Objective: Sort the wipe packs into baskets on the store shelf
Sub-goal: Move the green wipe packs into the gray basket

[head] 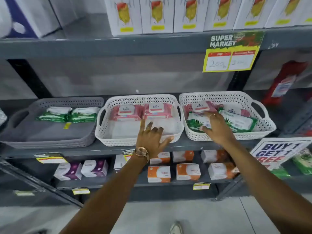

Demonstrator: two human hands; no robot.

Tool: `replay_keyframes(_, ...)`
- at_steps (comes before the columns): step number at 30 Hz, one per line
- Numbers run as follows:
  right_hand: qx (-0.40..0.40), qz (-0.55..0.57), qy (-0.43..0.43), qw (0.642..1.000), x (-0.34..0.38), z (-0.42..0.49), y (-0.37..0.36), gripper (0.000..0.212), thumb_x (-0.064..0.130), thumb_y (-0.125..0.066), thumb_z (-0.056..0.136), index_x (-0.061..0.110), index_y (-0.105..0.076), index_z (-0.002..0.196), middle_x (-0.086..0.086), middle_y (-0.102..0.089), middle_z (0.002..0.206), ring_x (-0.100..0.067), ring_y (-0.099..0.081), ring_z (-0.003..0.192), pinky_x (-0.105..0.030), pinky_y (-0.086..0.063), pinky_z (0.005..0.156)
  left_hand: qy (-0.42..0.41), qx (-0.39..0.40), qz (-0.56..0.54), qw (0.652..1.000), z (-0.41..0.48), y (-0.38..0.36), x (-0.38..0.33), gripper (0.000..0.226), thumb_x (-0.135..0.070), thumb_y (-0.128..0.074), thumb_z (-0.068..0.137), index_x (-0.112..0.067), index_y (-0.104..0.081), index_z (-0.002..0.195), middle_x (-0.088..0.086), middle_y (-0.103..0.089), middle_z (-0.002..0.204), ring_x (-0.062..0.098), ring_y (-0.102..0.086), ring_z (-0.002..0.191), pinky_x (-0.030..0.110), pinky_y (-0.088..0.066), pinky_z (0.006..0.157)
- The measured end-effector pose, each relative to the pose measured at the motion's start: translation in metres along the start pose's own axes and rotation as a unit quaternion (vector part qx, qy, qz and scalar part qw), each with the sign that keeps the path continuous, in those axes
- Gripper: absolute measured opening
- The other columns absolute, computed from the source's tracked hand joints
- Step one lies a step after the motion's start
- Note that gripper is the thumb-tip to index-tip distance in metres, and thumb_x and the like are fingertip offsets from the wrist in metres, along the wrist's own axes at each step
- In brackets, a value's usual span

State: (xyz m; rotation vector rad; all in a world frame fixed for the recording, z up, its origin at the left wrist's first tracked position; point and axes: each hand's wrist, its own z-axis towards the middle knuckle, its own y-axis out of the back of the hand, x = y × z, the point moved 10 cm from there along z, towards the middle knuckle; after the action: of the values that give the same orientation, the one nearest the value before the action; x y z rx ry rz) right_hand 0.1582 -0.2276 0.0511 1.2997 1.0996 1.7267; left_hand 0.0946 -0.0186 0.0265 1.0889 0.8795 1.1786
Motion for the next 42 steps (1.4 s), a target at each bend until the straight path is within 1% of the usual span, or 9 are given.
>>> replay_keyframes(3,0.065,-0.028,-0.027,0.997,-0.013,0.020,-0.016,0.080,0.027,-0.075,0.079,0.007,-0.034,0.144,-0.018,-0.040,0.146,-0.032,-0.036,0.137,-0.039,-0.030,0.113,0.015,-0.092,-0.002,0.996,0.000,0.007,0.004,0.059,-0.064,-0.036,0.087,-0.015,-0.067,0.074,0.004,-0.069,0.062,0.026,-0.067,0.068,0.035,-0.051,0.073)
replay_keyframes(6,0.111,-0.067,-0.029,0.991,-0.019,0.034,-0.027,0.091,0.022,-0.082,0.070,0.010,-0.031,0.146,-0.016,-0.041,0.146,-0.031,-0.038,0.135,-0.040,-0.032,0.113,0.027,-0.138,0.001,0.990,-0.003,0.012,0.005,0.055,-0.065,-0.042,0.084,-0.018,-0.061,0.062,0.000,-0.061,0.049,0.021,-0.058,0.044,0.021,-0.035,0.048)
replay_keyframes(12,0.103,-0.124,-0.036,0.986,-0.024,0.044,-0.029,0.084,0.009,-0.083,0.064,0.009,-0.043,0.137,-0.014,-0.052,0.137,-0.031,-0.051,0.125,-0.046,-0.042,0.107,0.020,-0.185,0.012,0.982,-0.003,0.015,0.003,0.051,-0.064,-0.047,0.082,-0.020,-0.059,0.060,-0.002,-0.058,0.046,0.018,-0.053,0.039,0.018,-0.024,0.051)
replay_keyframes(19,0.022,-0.058,-0.050,0.997,-0.030,0.042,-0.007,0.079,0.023,-0.090,0.055,0.013,-0.057,0.125,-0.013,-0.070,0.105,-0.029,-0.066,0.093,-0.036,-0.056,0.082,0.028,-0.105,-0.014,0.994,0.000,0.006,0.002,0.053,-0.061,-0.037,0.089,-0.018,-0.063,0.072,-0.002,-0.066,0.060,0.021,-0.061,0.055,0.027,-0.046,0.057)
replay_keyframes(24,-0.057,-0.019,-0.066,0.996,-0.022,0.042,0.024,0.080,0.026,-0.090,0.052,0.004,-0.058,0.121,-0.025,-0.064,0.113,-0.040,-0.059,0.106,-0.044,-0.052,0.088,0.016,-0.093,-0.029,0.995,-0.010,0.016,0.026,0.051,-0.057,-0.038,0.090,-0.018,-0.069,0.079,-0.002,-0.071,0.069,0.020,-0.065,0.060,0.026,-0.048,0.057)
replay_keyframes(26,-0.086,0.019,-0.060,0.994,-0.009,0.042,0.033,0.088,0.025,-0.090,0.052,0.009,-0.054,0.130,-0.023,-0.062,0.122,-0.040,-0.056,0.113,-0.047,-0.048,0.095,0.041,-0.110,-0.070,0.991,-0.025,0.022,0.056,0.047,-0.054,-0.043,0.090,-0.015,-0.069,0.097,0.002,-0.073,0.091,0.022,-0.068,0.074,0.031,-0.051,0.067)
replay_keyframes(31,-0.070,0.111,-0.018,0.991,0.078,0.047,0.016,0.095,0.026,-0.091,0.054,0.020,-0.046,0.138,-0.017,-0.061,0.127,-0.034,-0.057,0.114,-0.047,-0.049,0.097,0.127,-0.140,-0.040,0.981,-0.077,0.038,0.160,0.048,-0.047,-0.047,0.090,-0.010,-0.060,0.118,0.011,-0.061,0.124,0.031,-0.056,0.110,0.041,-0.040,0.093)
replay_keyframes(36,-0.023,0.210,0.067,0.975,0.211,0.044,-0.030,0.096,0.027,-0.093,0.050,0.019,-0.050,0.135,-0.007,-0.066,0.122,-0.008,-0.053,0.098,-0.012,-0.039,0.081,0.246,-0.138,0.017,0.959,-0.128,0.048,0.263,0.046,-0.050,-0.039,0.093,-0.013,-0.060,0.112,0.011,-0.066,0.111,0.031,-0.057,0.105,0.046,-0.035,0.104)
replay_keyframes(42,0.052,0.183,0.160,0.969,0.374,0.062,-0.099,0.097,0.043,-0.091,0.048,0.018,-0.053,0.134,-0.007,-0.064,0.129,-0.023,-0.058,0.115,-0.032,-0.047,0.098,0.249,-0.121,0.002,0.961,-0.162,0.039,0.336,0.057,-0.056,-0.028,0.095,-0.013,-0.067,0.093,0.007,-0.070,0.090,0.031,-0.061,0.090,0.043,-0.038,0.098)
